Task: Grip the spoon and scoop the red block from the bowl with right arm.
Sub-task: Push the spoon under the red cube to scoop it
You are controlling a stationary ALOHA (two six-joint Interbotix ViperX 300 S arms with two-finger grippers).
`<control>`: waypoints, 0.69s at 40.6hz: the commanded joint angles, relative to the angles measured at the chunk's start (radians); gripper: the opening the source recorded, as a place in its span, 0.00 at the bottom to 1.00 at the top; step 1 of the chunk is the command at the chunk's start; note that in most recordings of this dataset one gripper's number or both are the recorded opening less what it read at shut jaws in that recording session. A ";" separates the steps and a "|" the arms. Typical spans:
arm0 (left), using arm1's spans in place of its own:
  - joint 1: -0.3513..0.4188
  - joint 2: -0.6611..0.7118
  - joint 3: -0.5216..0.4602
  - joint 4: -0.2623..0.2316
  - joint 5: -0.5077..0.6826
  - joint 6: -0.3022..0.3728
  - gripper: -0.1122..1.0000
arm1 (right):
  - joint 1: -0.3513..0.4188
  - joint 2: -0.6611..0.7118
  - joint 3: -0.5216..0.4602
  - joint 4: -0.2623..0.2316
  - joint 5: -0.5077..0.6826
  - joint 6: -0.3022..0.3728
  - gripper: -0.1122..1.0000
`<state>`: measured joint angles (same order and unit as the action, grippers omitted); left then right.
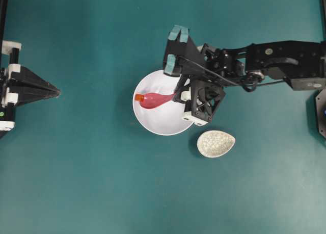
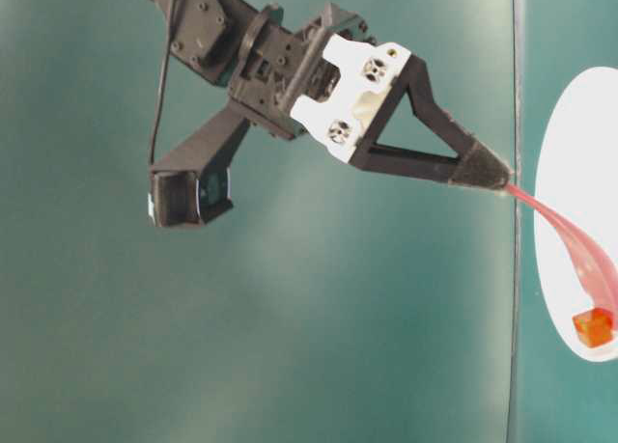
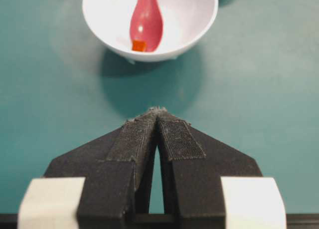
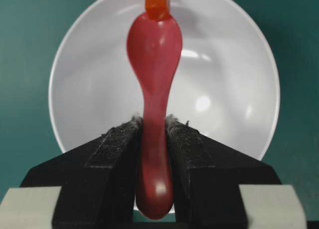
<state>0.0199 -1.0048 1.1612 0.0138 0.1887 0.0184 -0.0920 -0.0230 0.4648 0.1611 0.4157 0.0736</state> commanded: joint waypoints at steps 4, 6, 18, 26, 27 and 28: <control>-0.002 0.005 -0.031 0.003 -0.005 -0.002 0.10 | 0.000 -0.041 0.003 0.002 -0.032 0.012 0.32; -0.002 0.005 -0.031 0.003 -0.005 -0.002 0.10 | 0.000 -0.041 0.005 0.002 -0.032 0.012 0.32; -0.002 0.005 -0.031 0.003 -0.005 -0.003 0.10 | 0.000 -0.041 0.008 -0.002 -0.034 0.011 0.32; -0.002 0.005 -0.031 0.003 -0.006 -0.003 0.10 | 0.000 -0.041 0.014 -0.002 -0.052 0.011 0.32; -0.002 0.005 -0.031 0.003 -0.006 -0.003 0.10 | 0.000 -0.041 0.014 -0.002 -0.054 0.011 0.32; -0.002 0.005 -0.031 0.003 -0.005 -0.003 0.10 | 0.000 -0.041 0.014 -0.002 -0.058 0.011 0.32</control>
<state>0.0199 -1.0032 1.1597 0.0138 0.1887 0.0169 -0.0920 -0.0353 0.4878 0.1611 0.3758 0.0844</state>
